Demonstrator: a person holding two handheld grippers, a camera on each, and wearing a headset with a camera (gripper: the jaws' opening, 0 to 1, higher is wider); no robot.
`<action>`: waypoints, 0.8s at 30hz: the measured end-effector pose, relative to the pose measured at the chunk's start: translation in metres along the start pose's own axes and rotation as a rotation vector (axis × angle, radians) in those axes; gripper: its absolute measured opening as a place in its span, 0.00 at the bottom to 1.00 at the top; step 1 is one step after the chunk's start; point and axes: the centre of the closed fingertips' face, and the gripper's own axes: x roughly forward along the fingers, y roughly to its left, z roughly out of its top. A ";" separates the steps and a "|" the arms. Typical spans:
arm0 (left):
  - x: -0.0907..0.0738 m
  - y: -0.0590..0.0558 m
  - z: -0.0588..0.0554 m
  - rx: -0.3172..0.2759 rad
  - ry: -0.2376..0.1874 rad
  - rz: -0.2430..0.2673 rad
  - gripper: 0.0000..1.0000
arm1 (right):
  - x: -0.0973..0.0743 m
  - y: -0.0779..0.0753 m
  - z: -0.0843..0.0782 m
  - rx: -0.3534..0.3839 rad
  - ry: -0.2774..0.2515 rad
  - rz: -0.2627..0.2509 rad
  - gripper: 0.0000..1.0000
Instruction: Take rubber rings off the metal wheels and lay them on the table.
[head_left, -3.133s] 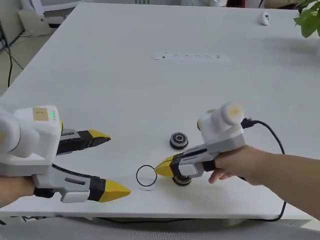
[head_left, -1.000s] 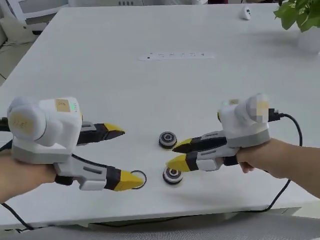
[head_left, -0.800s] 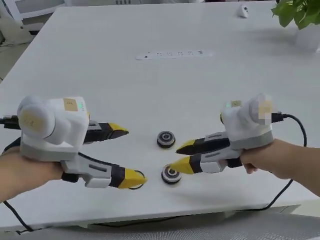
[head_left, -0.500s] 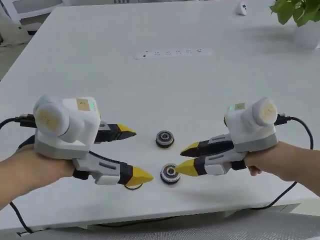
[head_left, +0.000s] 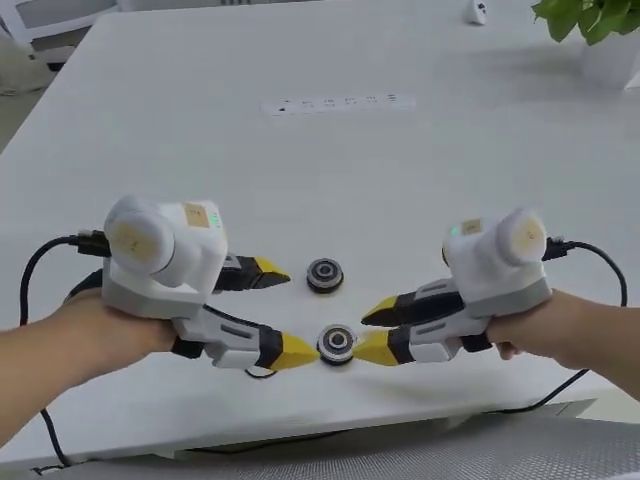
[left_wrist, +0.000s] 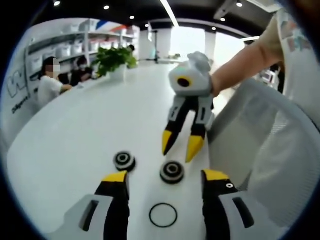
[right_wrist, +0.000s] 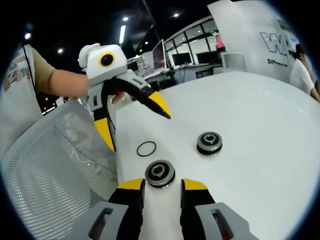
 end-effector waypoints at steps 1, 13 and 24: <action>0.001 -0.001 0.000 0.001 0.001 -0.001 0.58 | 0.001 0.000 -0.001 -0.001 0.001 0.001 0.25; 0.018 -0.005 -0.010 0.003 0.045 -0.037 0.49 | 0.006 0.002 -0.009 -0.032 0.022 0.001 0.22; 0.030 -0.005 -0.011 -0.031 0.049 -0.046 0.37 | 0.010 0.004 -0.011 -0.051 0.024 0.010 0.21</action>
